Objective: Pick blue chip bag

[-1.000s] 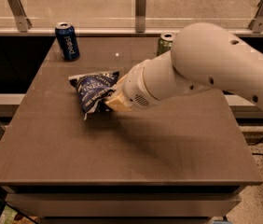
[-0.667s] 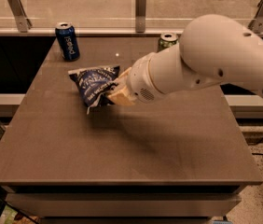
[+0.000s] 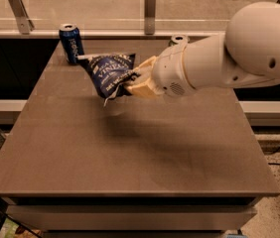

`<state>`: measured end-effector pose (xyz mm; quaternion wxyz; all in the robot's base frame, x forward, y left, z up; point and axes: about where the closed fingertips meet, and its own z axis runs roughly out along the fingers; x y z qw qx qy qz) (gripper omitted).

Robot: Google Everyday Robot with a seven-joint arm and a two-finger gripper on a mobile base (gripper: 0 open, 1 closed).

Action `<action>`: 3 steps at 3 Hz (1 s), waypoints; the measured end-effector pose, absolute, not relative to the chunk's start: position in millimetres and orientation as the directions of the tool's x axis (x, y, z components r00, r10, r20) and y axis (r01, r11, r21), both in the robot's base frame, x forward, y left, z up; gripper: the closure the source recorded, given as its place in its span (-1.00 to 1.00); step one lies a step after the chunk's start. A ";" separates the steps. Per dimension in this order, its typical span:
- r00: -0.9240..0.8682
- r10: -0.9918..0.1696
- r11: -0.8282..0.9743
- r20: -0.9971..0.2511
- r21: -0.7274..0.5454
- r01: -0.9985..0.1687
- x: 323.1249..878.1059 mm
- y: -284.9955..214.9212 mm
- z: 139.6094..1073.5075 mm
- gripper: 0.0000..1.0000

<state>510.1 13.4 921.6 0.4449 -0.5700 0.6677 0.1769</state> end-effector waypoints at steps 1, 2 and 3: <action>0.075 -0.599 0.290 -0.797 -0.304 -0.907 513.4 6.0 941.9 1.00; 0.095 -0.605 0.291 -0.791 -0.330 -0.898 514.7 5.0 958.8 1.00; 0.119 -0.609 0.287 -0.784 -0.357 -0.889 516.8 5.9 974.9 1.00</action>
Offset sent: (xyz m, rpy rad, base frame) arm 0.0086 -0.0136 0.0544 -0.0058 -0.0911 -0.0152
